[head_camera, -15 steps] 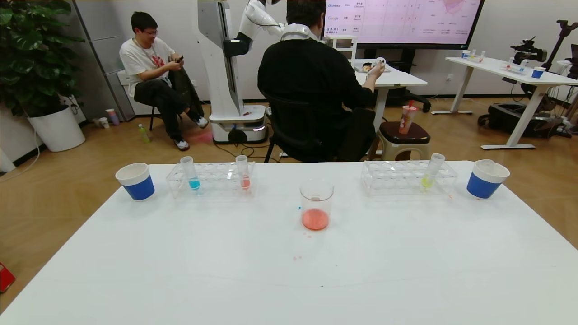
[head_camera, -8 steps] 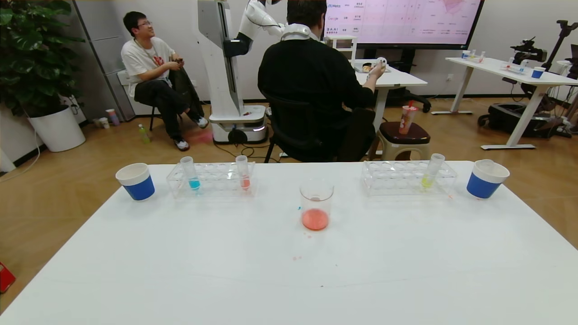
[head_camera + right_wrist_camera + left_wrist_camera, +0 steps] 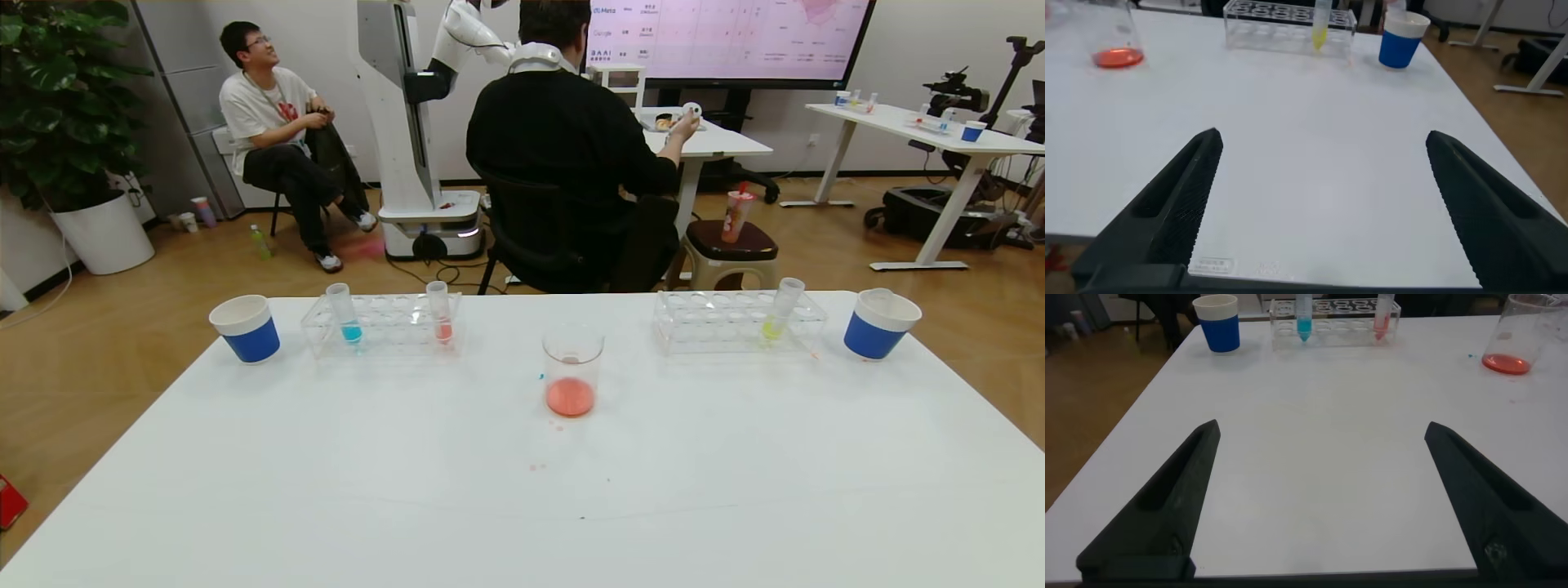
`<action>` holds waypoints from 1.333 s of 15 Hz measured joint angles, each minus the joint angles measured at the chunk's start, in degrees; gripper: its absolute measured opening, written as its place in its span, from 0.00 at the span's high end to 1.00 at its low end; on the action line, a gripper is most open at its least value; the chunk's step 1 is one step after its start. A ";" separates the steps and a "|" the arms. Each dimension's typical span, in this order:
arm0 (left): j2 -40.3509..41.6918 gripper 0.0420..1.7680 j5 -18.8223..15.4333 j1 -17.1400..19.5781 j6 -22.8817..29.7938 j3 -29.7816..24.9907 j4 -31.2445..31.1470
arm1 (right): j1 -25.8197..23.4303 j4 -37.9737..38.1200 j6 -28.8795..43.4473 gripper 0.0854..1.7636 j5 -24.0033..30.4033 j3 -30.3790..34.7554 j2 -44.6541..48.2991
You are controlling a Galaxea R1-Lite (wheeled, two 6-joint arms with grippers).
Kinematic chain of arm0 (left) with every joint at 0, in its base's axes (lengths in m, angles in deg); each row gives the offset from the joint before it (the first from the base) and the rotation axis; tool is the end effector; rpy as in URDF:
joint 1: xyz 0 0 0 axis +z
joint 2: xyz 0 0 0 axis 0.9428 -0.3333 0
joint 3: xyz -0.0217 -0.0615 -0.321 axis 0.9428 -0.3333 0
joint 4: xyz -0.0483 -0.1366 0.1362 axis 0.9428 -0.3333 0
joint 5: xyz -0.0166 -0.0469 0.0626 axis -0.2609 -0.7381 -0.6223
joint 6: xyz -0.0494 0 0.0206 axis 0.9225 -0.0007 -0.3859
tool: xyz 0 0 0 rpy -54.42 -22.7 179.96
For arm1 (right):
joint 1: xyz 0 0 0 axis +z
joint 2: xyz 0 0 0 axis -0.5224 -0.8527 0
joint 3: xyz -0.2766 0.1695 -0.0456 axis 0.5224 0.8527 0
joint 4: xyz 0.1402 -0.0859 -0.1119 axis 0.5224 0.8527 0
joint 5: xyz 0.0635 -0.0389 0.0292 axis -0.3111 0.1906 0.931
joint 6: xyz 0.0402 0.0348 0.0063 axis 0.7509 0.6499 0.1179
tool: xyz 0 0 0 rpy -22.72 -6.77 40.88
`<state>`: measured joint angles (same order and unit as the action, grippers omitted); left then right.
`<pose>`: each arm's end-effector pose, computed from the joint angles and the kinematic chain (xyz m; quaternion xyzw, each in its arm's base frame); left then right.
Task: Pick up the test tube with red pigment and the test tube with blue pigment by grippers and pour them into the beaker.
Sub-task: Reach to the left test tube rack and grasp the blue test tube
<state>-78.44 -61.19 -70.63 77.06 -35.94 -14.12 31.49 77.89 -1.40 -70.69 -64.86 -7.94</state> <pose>-0.0102 -0.0007 0.0753 0.0082 0.0001 -0.0072 0.9999 -0.0106 0.0005 0.0774 -0.0329 -0.0039 0.0039 0.9994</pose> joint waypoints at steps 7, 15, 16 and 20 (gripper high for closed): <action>0.00 0.01 0.02 0.00 -0.02 0.00 0.00 | 0.00 -0.09 2.89 0.02 -0.62 0.33 0.00; 0.00 0.01 -0.06 0.00 -0.46 0.00 0.10 | 0.00 -0.09 2.95 0.02 -0.65 0.33 0.00; -0.02 0.01 -0.15 0.00 -0.46 0.63 -0.41 | 0.00 -0.09 2.97 0.02 -0.65 0.33 0.00; -6.61 0.01 -0.32 -0.21 -0.40 11.35 0.07 | 0.00 -0.11 2.93 0.02 -0.65 0.33 0.00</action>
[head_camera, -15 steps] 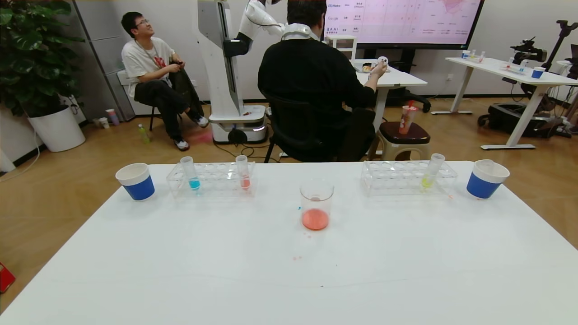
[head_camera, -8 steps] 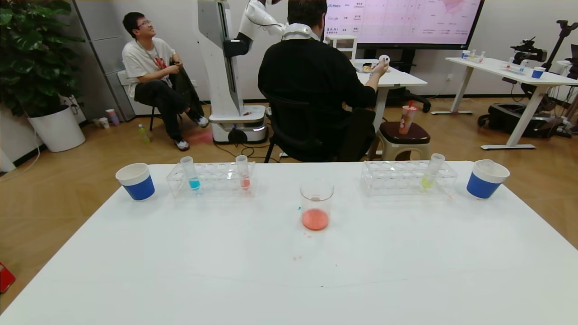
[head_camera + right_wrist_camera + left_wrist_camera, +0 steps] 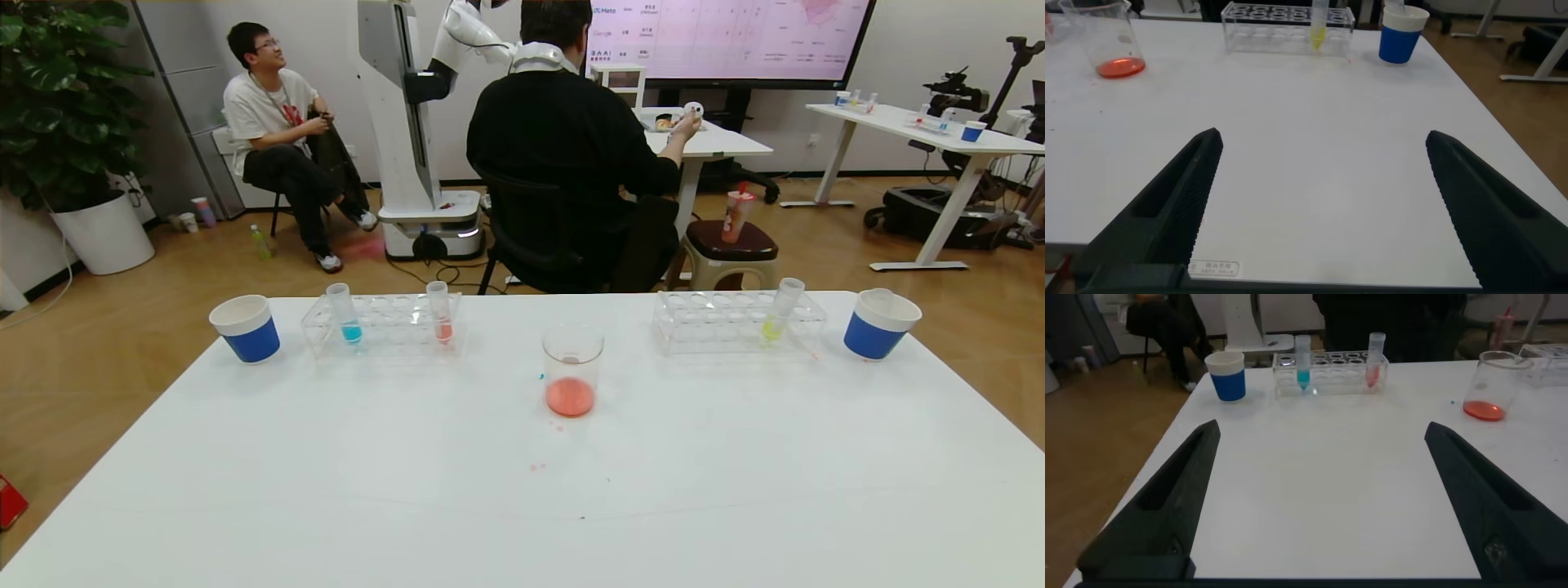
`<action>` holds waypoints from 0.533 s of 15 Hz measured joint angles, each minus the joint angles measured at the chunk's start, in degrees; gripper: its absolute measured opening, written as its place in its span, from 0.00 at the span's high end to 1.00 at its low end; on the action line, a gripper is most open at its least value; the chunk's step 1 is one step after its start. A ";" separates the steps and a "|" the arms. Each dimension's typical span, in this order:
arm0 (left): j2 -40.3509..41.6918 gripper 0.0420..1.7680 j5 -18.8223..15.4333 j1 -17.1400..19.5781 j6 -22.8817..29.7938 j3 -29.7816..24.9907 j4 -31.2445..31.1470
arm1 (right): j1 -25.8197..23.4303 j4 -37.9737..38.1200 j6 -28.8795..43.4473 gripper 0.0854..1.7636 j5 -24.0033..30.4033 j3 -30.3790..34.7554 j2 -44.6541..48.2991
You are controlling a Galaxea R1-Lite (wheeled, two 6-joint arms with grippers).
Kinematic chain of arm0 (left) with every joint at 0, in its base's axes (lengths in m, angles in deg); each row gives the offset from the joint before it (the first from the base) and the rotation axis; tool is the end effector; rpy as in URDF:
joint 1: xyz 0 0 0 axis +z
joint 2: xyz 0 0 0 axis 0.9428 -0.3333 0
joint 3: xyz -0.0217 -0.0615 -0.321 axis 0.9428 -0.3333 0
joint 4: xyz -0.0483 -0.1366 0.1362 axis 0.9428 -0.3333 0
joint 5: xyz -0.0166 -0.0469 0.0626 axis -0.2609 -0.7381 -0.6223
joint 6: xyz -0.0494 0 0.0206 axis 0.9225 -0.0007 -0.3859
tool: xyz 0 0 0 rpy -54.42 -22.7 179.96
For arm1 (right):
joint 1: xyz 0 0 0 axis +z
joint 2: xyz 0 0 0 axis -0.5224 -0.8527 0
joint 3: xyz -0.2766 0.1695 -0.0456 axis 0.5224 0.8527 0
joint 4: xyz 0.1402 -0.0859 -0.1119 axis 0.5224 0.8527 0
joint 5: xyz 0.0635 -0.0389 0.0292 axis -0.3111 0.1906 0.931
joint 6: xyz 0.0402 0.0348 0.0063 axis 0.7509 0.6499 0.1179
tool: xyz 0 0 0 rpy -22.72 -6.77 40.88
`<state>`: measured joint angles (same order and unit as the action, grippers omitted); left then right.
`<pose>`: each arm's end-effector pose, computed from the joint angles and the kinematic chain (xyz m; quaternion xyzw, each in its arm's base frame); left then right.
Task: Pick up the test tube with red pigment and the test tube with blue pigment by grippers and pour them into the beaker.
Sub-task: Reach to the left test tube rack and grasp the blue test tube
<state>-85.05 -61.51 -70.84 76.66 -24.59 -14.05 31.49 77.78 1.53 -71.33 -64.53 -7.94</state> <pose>-0.0155 -0.0009 0.1392 0.0120 -0.0420 -0.0113 0.9990 -0.0101 -0.0001 0.0758 -0.0073 -0.0018 -0.0016 1.0000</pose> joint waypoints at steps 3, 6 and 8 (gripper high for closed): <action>-12.40 0.01 0.00 -0.24 0.18 8.39 3.66 | 0.00 0.00 -0.01 0.02 0.00 0.00 0.00; -27.77 0.01 -0.02 -0.22 0.20 12.81 13.93 | 0.00 0.00 -0.01 0.02 0.00 0.00 0.00; -38.56 0.01 -0.10 0.06 -0.02 14.23 22.37 | 0.00 0.00 -0.01 0.02 0.00 0.00 0.00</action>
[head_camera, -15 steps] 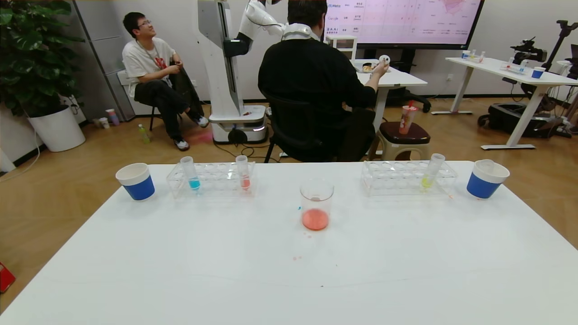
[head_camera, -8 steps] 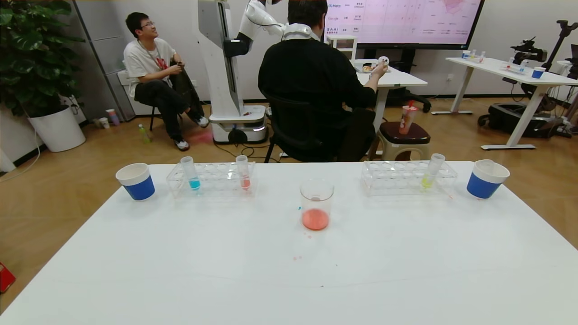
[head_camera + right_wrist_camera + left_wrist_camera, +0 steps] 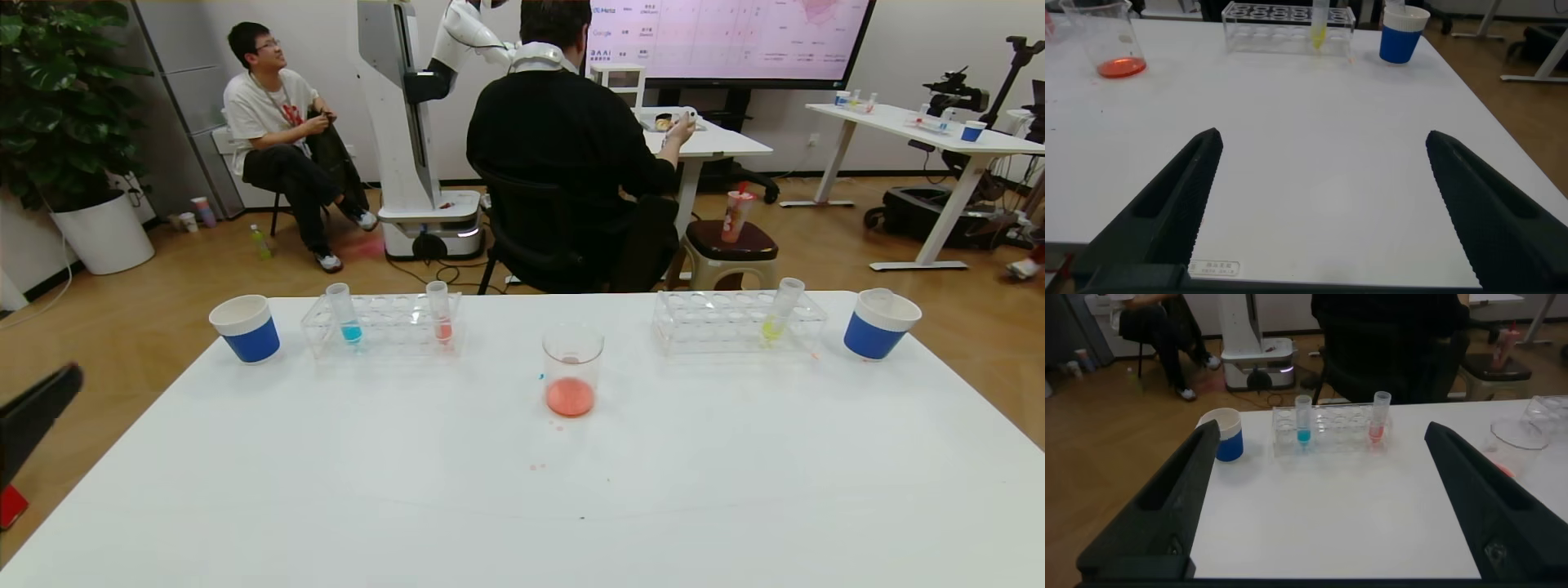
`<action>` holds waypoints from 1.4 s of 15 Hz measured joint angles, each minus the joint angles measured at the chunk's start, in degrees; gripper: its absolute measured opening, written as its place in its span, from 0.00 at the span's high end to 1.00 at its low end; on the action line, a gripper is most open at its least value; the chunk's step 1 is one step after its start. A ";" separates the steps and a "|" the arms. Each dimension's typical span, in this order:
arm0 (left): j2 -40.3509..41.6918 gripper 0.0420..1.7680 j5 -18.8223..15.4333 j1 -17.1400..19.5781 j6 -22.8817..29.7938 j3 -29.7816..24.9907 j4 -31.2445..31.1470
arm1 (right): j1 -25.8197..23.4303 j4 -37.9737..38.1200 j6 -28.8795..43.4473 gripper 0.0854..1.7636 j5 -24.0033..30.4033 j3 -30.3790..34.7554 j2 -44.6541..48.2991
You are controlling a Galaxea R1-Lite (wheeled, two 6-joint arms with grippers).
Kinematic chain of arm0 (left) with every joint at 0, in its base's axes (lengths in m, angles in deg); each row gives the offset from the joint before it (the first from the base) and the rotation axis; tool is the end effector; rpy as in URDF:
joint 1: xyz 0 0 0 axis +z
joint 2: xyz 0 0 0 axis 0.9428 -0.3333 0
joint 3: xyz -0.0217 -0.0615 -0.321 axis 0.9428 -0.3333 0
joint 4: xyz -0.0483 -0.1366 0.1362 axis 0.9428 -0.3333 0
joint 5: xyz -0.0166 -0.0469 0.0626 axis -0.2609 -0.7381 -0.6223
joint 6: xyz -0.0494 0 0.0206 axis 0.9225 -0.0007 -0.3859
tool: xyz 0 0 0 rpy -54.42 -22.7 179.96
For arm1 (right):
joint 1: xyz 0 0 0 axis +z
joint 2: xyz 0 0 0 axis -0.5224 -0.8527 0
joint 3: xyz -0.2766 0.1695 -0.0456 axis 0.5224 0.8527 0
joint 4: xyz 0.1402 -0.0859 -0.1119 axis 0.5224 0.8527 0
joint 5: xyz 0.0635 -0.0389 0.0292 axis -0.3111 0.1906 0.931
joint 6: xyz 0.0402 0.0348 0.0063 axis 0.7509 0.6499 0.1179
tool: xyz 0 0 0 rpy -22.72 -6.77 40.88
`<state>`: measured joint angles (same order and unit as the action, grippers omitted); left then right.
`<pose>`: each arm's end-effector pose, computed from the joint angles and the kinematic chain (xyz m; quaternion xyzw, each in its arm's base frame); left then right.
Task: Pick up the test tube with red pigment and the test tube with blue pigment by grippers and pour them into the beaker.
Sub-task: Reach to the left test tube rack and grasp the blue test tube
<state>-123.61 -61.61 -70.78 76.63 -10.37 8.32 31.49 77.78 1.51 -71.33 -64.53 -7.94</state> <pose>0.1007 -0.0015 0.2483 0.0121 -0.0248 -0.0119 0.9995 -0.0101 -0.0001 0.0758 -0.0075 -0.0018 -0.0016 1.0000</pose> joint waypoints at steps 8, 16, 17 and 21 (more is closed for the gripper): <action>-34.78 0.01 0.41 0.62 0.35 3.44 24.72 | 0.00 0.00 0.01 0.02 0.00 0.00 0.00; -51.79 0.01 0.40 0.73 0.22 5.92 35.06 | 0.00 0.00 0.01 0.02 0.00 0.00 0.00; -53.97 0.01 0.41 0.76 0.22 6.36 37.07 | 0.00 0.00 0.01 0.02 0.00 0.00 0.00; -64.02 0.01 0.63 0.77 0.22 8.27 47.21 | 0.00 0.00 0.01 0.02 0.00 0.00 0.00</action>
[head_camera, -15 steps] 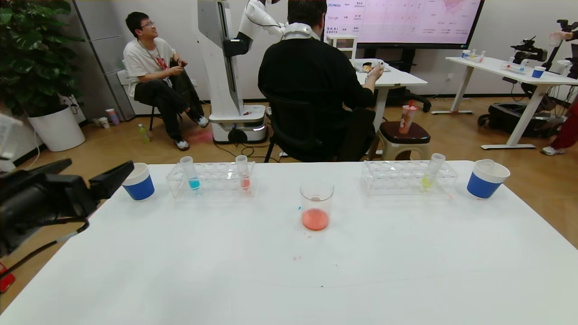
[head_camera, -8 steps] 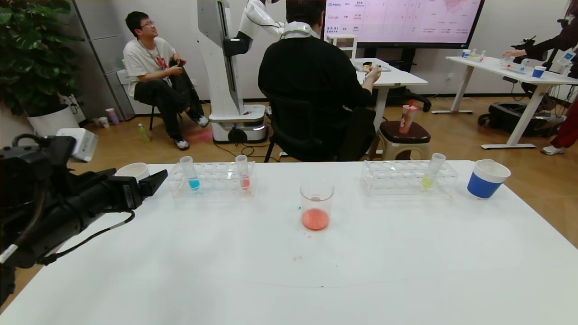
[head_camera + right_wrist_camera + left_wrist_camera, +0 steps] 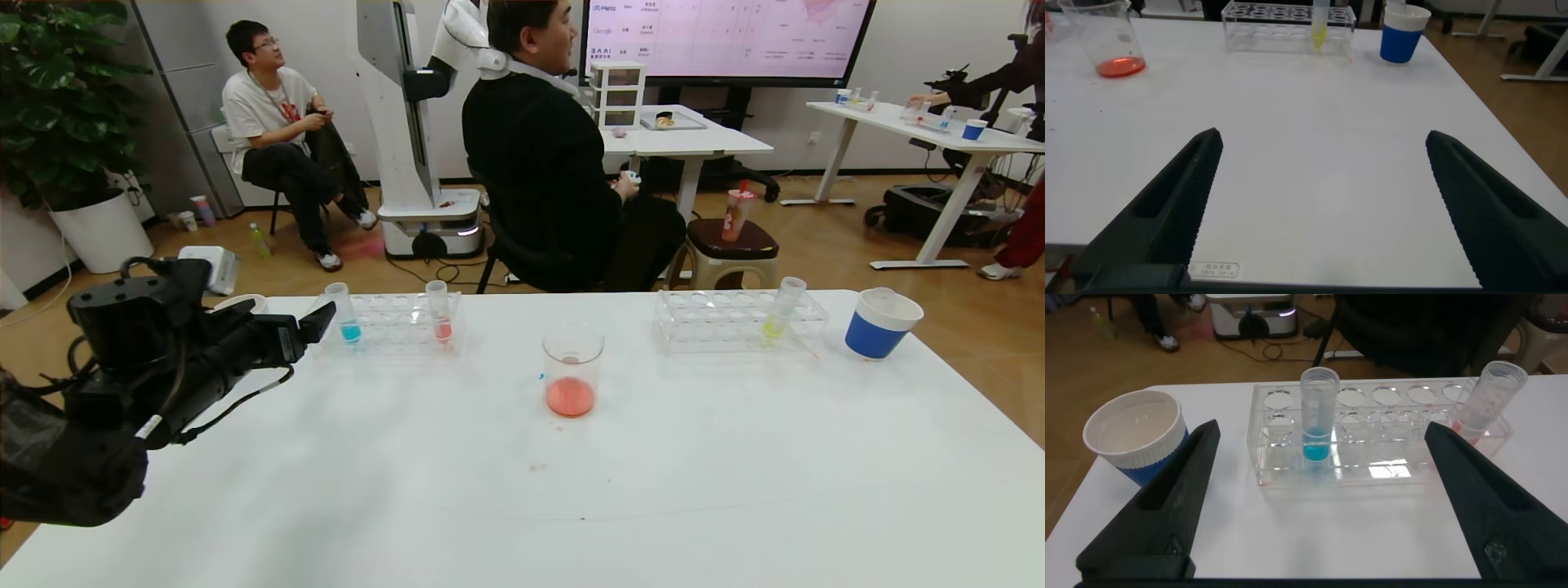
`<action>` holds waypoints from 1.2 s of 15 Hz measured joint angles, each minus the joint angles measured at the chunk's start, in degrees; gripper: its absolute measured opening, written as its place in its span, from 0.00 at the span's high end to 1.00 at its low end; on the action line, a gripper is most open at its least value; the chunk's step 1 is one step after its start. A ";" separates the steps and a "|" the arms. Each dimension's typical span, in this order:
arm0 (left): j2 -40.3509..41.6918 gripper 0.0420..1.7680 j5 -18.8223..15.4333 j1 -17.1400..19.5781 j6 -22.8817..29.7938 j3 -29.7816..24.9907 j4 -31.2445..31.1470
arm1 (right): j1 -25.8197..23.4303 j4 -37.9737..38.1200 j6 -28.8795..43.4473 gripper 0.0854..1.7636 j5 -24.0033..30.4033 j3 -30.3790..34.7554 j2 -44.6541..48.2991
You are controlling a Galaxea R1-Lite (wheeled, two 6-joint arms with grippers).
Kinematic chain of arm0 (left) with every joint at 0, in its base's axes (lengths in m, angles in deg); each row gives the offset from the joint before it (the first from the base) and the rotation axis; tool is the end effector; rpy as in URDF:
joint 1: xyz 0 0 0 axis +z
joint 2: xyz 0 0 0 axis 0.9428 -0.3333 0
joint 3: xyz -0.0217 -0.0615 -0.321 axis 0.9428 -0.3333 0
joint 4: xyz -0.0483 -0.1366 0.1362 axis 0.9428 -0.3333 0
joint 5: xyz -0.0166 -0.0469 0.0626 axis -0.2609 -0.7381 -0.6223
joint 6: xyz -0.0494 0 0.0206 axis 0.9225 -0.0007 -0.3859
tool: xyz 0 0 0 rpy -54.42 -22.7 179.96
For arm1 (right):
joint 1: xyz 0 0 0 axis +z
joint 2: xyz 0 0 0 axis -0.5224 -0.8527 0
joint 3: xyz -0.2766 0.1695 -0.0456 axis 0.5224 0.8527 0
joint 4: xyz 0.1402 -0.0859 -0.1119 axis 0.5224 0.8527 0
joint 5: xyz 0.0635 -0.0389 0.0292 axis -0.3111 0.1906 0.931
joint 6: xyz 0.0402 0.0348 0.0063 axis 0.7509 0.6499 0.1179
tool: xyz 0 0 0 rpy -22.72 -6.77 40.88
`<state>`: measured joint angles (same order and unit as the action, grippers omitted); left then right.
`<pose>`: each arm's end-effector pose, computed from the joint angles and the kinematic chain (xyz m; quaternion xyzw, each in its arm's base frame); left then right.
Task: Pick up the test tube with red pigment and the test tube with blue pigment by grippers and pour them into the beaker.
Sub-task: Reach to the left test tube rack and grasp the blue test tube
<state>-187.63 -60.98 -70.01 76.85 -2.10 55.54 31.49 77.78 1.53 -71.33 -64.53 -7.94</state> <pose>0.3599 0.0028 0.1376 0.0096 0.0498 -0.0005 0.9987 -0.0101 -0.0001 0.0758 -0.0073 -0.0018 -0.0016 1.0000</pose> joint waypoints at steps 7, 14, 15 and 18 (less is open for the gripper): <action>-16.15 0.01 2.41 0.27 0.18 6.21 13.29 | 0.00 0.00 -0.01 0.02 0.00 0.00 0.00; -24.54 0.01 2.62 -0.20 0.29 19.71 11.58 | 0.00 0.00 -0.01 0.02 0.00 0.00 0.00; -25.39 0.01 2.62 -0.30 0.27 21.14 11.29 | 0.00 0.00 -0.01 0.02 0.00 0.00 0.00; -27.87 0.01 2.62 -0.34 0.24 24.76 10.95 | 0.00 0.00 -0.01 0.02 0.00 0.00 0.00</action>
<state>-215.50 -58.35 -70.35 77.10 22.66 66.48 31.49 77.78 1.51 -71.33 -64.53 -7.94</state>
